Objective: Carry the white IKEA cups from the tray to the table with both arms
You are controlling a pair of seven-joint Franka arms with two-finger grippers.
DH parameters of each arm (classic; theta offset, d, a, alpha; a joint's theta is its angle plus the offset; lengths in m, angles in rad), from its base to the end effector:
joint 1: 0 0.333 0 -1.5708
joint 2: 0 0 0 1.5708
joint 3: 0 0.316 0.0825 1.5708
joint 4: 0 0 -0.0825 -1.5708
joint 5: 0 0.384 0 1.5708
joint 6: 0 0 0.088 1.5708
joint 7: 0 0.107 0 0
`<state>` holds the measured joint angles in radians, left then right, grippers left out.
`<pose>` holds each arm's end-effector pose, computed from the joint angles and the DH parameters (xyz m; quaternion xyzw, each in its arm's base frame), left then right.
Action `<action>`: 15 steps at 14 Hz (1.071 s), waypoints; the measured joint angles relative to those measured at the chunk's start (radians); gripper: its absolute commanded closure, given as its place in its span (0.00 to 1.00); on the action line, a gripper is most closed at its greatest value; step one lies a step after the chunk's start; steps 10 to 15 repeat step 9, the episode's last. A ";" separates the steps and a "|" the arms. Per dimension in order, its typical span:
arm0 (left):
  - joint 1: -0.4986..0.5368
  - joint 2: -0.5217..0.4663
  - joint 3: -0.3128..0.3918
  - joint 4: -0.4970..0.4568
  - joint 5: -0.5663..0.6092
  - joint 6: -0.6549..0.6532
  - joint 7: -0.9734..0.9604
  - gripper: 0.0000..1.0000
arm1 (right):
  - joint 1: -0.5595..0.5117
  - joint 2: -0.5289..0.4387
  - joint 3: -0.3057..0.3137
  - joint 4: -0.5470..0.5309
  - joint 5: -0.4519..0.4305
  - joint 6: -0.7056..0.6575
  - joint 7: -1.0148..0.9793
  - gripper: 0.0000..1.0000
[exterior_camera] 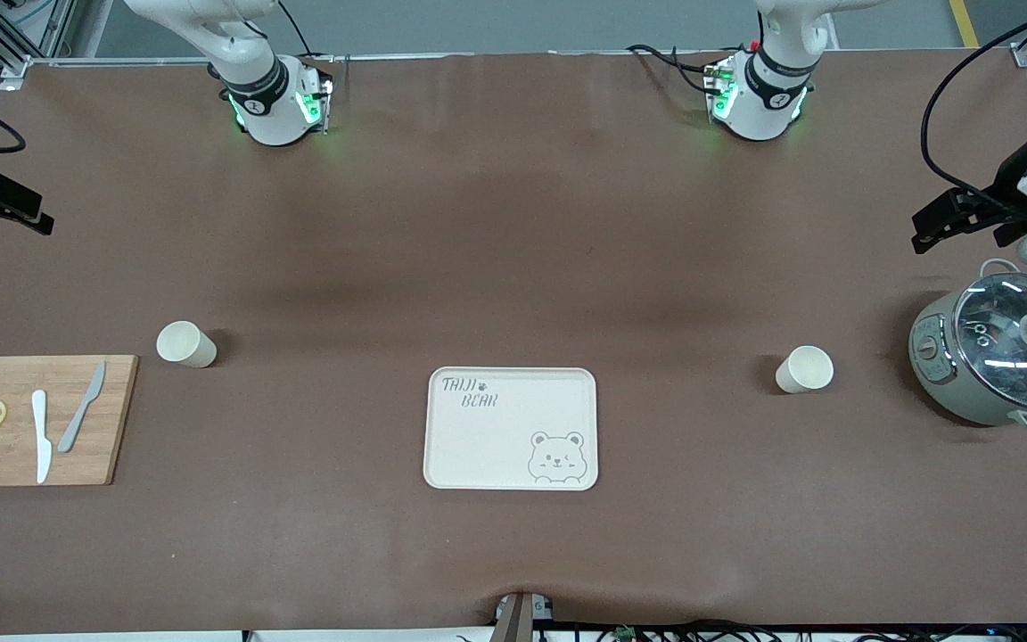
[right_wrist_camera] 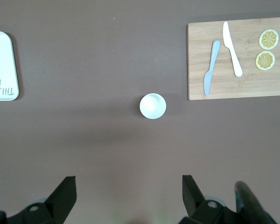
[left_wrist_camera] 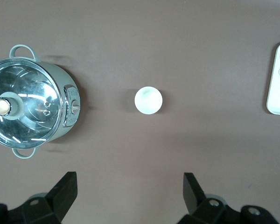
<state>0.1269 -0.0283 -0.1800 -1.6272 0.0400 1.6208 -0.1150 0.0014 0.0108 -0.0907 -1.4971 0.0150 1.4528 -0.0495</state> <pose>0.5495 -0.0265 0.6177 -0.9992 -0.0302 -0.0126 0.0215 0.5439 -0.0466 0.6429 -0.9994 0.0192 0.0270 0.0089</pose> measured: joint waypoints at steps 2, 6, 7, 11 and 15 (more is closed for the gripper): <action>0.002 0.000 0.000 0.009 0.000 -0.009 0.000 0.00 | -0.002 0.000 -0.001 0.000 0.000 0.000 0.000 0.00; 0.002 0.000 0.000 0.022 0.000 -0.020 0.000 0.00 | -0.005 0.000 -0.002 0.000 0.000 0.000 0.000 0.00; 0.002 0.000 0.000 0.022 0.000 -0.021 0.000 0.00 | -0.005 0.000 -0.002 0.000 0.000 0.000 0.000 0.00; 0.002 0.001 0.000 0.022 0.000 -0.021 0.000 0.00 | -0.005 0.000 -0.002 0.000 0.000 0.000 0.000 0.00; 0.002 0.001 0.000 0.022 0.000 -0.021 0.000 0.00 | -0.005 0.000 -0.002 0.000 0.000 0.000 0.000 0.00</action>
